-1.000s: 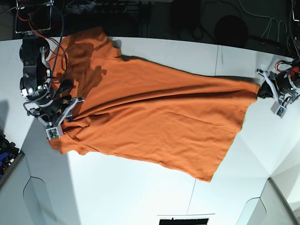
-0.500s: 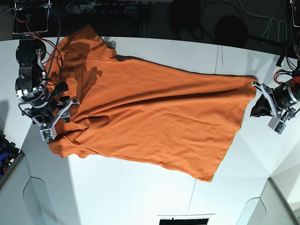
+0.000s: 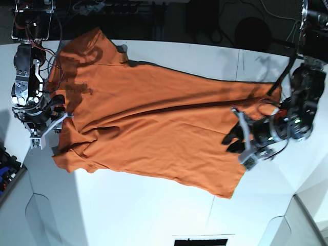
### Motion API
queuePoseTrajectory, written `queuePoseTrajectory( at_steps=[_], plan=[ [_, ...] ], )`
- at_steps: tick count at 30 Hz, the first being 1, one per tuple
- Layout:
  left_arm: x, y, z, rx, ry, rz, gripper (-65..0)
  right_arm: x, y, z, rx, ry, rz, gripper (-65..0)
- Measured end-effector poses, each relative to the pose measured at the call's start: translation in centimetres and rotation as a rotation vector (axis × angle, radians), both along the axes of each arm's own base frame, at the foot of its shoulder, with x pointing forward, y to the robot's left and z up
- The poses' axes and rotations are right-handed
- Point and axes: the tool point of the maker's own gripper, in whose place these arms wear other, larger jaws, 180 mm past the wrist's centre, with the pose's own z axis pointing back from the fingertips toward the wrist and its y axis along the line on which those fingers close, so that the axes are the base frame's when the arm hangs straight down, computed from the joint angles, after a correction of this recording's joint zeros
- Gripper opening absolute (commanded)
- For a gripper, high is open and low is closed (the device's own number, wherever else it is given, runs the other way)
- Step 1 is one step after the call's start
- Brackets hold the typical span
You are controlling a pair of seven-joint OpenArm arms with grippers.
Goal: Layout the t-shirt on the table in an organized manner, then fold the t-shirt properly
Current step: 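Release the shirt with the left gripper and move it over the shirt, then lower the left gripper onto the shirt body and grasp the fabric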
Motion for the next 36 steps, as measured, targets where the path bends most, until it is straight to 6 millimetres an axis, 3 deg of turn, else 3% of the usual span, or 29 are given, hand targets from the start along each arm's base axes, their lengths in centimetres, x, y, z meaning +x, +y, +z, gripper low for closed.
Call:
queuePoseTrajectory(
  at_steps=[2, 4, 5, 10, 16, 19, 21, 26, 32, 36],
  plan=[
    [1.6, -2.6, -0.8, -0.006, 0.012, -0.021, -43.7, 0.4, -0.1, -0.3, 0.01, 0.004, -0.009, -52.7],
    [3.0, -5.4, -1.4, -0.015, 0.026, -0.054, -43.7, 1.3, -0.1, 0.4, 0.012, -0.015, -0.011, -62.9],
    [3.7, -6.9, -1.5, -0.017, 0.029, -0.072, -43.7, 1.8, -0.1, 0.9, 0.011, -0.029, -0.003, -65.0],
    [6.2, -13.8, -1.3, -0.09, 0.02, -0.13, -43.7, 2.6, 0.3, 1.6, 0.017, -0.022, 0.001, -65.0],
    [7.2, -16.7, -3.5, -0.128, 0.027, -0.115, -43.7, 2.4, 4.4, -0.1, 0.095, 0.006, 0.086, -65.0],
    [7.2, -17.7, -4.9, -0.111, 0.036, -0.118, -43.7, 2.2, 5.2, -1.1, 0.109, 0.019, 0.093, -65.0],
    [7.6, -17.5, -5.7, -0.096, 0.04, -0.096, -43.7, 2.1, 4.7, -1.3, 0.077, 0.03, 0.094, -65.0],
    [8.0, -14.4, -8.0, -0.052, 0.054, -0.029, -43.7, 1.2, 2.3, -1.6, 0.024, 0.05, 0.085, -65.0],
    [8.7, -9.5, -8.6, -0.006, 0.052, 0.026, -43.7, -0.4, 0.3, -2.2, -0.009, 0.069, 0.068, -65.0],
    [9.0, -6.6, -8.7, 0.022, 0.054, 0.057, -43.7, -0.7, 0.0, -2.1, -0.017, 0.048, 0.062, -65.0]
  ],
)
